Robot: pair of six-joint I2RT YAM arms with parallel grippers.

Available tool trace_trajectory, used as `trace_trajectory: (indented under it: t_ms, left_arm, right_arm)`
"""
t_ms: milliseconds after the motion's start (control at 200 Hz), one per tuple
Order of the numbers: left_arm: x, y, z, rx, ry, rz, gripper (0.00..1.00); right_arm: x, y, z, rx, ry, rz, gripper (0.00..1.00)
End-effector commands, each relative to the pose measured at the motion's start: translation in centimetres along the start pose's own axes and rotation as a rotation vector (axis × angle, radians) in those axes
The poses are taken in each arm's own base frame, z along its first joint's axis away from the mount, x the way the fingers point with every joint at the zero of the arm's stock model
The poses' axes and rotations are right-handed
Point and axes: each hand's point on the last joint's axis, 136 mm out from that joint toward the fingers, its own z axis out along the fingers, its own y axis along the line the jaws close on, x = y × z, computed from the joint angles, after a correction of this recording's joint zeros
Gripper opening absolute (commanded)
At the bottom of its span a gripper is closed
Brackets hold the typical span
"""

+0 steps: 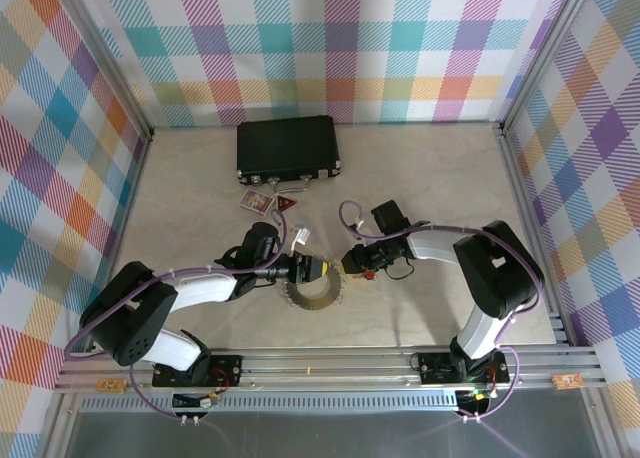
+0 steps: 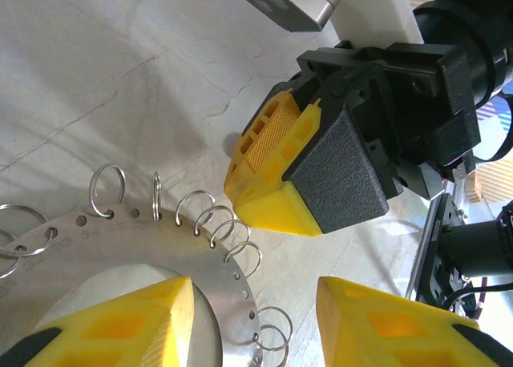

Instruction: Put the keys on the keyring

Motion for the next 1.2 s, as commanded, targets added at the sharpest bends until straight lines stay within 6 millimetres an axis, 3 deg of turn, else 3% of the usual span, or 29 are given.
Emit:
trace_trajectory:
  t_ms: [0, 830, 1195]
  left_arm:
    - [-0.5, 0.0, 0.0, 0.018, -0.029, 0.003, 0.44]
    - [0.0, 1.1, 0.2, 0.010, -0.026, -0.026, 0.44]
    - [0.0, 1.0, 0.1, 0.016, -0.027, -0.029, 0.44]
  right_arm:
    - [0.0, 0.4, 0.4, -0.019, 0.023, -0.026, 0.22]
    - [0.5, 0.7, 1.1, -0.052, 0.054, -0.043, 0.15]
    - [0.1, 1.1, 1.0, -0.055, 0.041, -0.057, 0.16]
